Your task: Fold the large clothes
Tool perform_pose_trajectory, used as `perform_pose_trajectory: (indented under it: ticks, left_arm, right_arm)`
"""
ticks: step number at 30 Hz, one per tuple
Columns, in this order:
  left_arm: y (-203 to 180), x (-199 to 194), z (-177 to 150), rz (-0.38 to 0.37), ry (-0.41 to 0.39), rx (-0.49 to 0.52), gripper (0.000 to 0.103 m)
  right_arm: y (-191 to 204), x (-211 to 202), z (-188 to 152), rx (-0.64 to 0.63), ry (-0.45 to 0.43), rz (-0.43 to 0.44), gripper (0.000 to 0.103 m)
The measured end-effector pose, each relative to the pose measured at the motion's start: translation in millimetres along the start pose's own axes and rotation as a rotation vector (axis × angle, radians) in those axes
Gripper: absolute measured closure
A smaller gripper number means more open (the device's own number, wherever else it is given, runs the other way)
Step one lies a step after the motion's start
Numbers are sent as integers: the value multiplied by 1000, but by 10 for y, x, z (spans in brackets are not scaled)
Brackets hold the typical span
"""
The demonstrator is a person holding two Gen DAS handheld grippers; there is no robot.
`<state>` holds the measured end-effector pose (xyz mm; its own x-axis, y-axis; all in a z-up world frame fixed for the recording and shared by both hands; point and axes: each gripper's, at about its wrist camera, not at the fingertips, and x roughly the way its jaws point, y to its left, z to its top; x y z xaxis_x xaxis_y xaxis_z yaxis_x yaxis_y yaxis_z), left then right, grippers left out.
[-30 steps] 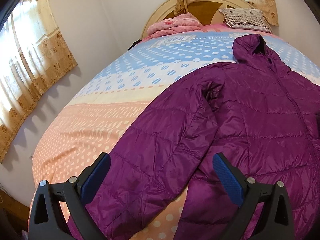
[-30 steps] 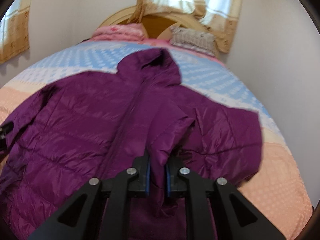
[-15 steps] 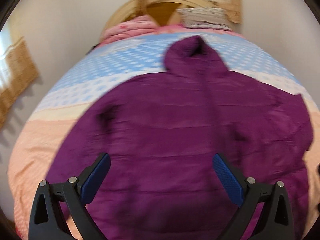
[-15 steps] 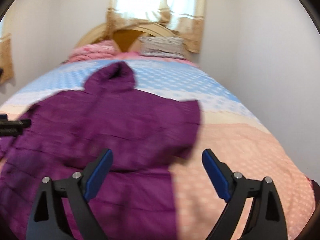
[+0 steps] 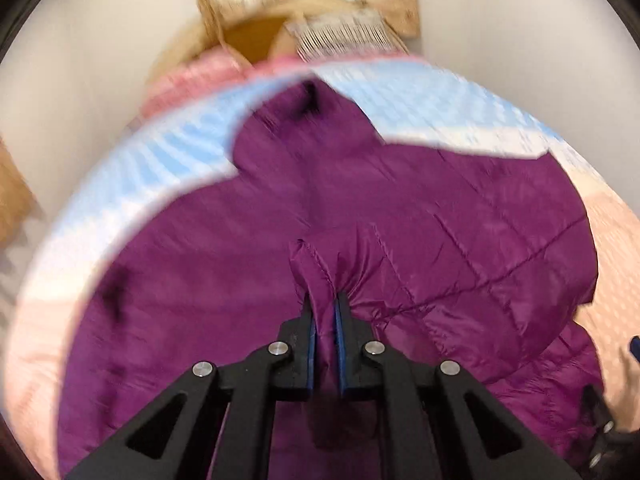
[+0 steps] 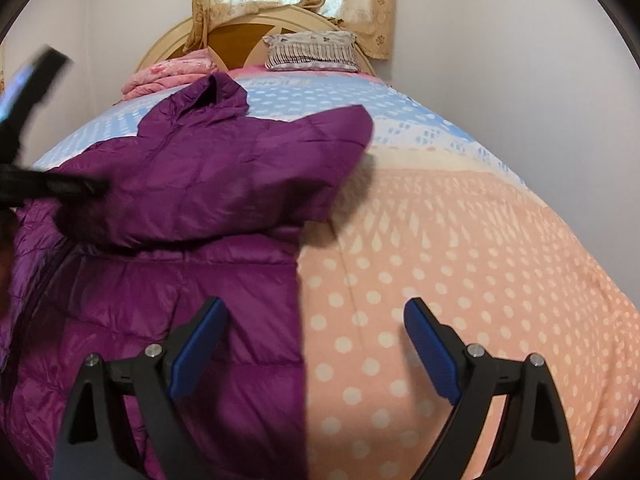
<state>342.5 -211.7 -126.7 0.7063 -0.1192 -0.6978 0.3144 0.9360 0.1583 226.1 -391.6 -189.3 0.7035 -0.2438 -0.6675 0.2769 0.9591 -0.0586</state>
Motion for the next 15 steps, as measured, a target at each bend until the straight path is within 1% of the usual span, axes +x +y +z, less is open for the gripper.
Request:
perform_pose_trajectory:
  ticks: [2,4,6,9,11,13,15]
  left_arm:
    - [252,-153,67,42,-55,-14,96]
    - [519,-237,94,91,-86,-22,96]
    - [732,-215,74,129,-88,-28,96]
    - [950,-90,-49,180,-57,-32,96]
    - [1086,62,-171,209,-18,-36,96]
    - [1177,186,-292,209,7,-42,96]
    - [1224,300,-387,202,36,-60,93]
  right_arm:
    - [-17,6,16,0,-1,-5,10]
    - [-6,20,25,-7,1,-8,10]
    - [30,40,25,-21,6,-6,10]
    - [55,81,19,-37,22,2,10]
    - [71,81,32,-47,31,9,11]
    - [69,68,66,-62,44,25,16]
    - [61,56,131,-78,58,39,23]
